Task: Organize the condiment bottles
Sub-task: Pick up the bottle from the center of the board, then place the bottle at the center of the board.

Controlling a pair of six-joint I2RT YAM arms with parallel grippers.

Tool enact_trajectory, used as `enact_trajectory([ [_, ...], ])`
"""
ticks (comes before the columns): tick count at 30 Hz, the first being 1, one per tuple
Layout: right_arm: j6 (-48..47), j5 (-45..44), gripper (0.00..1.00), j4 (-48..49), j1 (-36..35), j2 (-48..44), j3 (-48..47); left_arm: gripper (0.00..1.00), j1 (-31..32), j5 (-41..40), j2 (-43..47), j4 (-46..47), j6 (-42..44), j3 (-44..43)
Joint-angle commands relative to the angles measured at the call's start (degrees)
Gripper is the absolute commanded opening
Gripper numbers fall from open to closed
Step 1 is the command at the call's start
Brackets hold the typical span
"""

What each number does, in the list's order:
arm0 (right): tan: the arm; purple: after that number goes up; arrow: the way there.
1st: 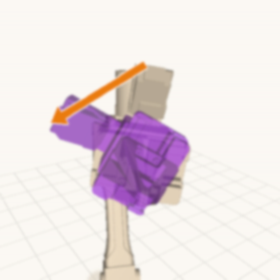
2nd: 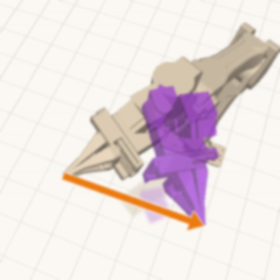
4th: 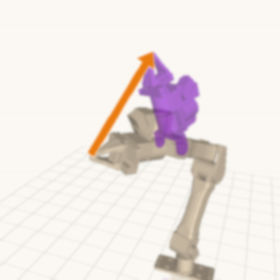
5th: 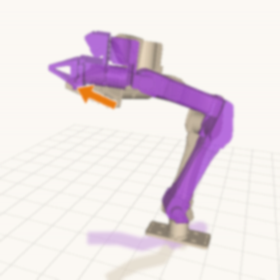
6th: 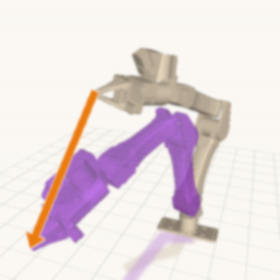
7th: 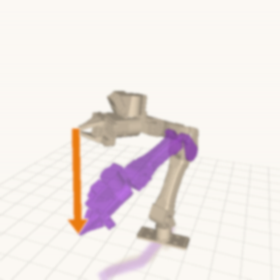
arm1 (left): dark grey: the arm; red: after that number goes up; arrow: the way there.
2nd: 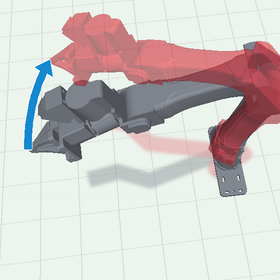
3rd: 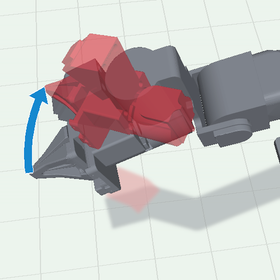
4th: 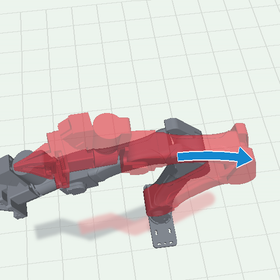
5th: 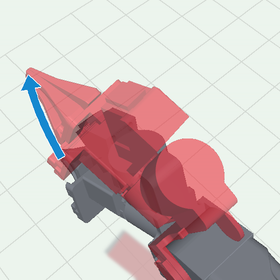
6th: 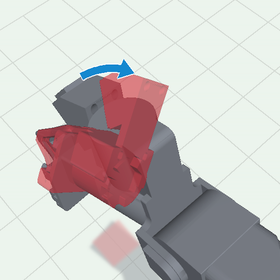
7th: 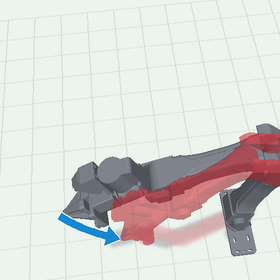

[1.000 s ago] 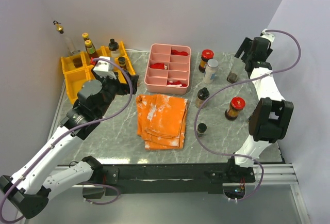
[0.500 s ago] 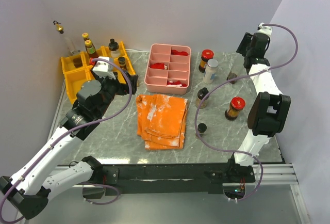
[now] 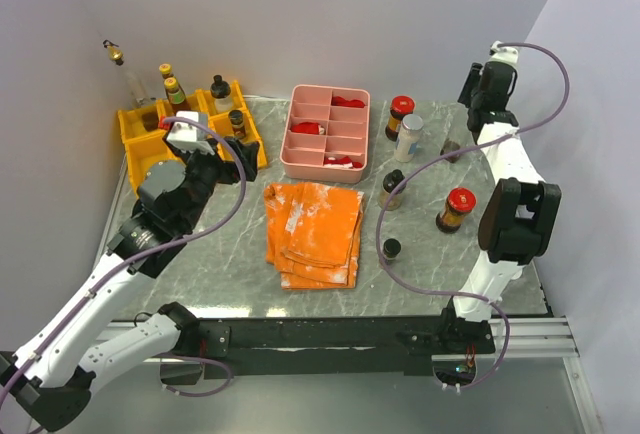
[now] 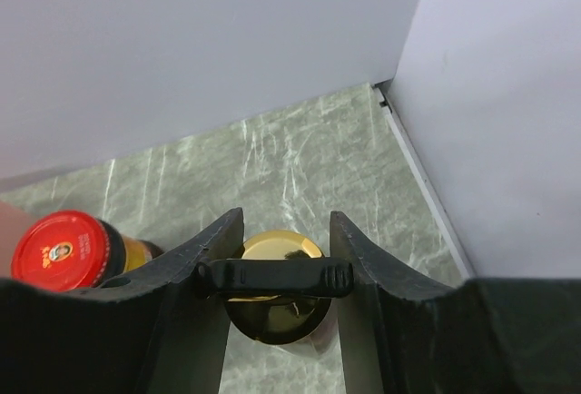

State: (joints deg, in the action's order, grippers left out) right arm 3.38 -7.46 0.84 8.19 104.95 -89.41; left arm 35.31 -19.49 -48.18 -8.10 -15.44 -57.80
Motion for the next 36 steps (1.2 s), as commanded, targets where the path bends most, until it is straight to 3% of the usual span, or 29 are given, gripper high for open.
enact_trajectory([
  [1,-2.67,-3.26,0.00,-0.49,-2.56,-3.95,-5.50,0.96,0.02,-2.22,1.77,2.12,1.29,0.14],
  [18,-5.23,-5.03,0.00,-12.26,-15.30,-15.63,-15.27,0.96,-0.15,-8.90,7.93,4.93,1.82,2.87],
  [27,0.58,-1.15,0.00,-14.03,-25.83,-21.80,-12.73,0.96,-0.15,-12.24,9.77,6.16,2.52,4.10],
  [31,0.05,-4.48,0.00,-13.15,-27.35,-21.98,-10.71,0.96,-0.15,-12.95,9.95,6.60,2.87,4.63],
  [36,1.45,0.51,0.00,-12.18,-28.48,-22.59,-8.25,0.96,-0.24,-13.73,9.60,6.52,3.31,4.45],
])
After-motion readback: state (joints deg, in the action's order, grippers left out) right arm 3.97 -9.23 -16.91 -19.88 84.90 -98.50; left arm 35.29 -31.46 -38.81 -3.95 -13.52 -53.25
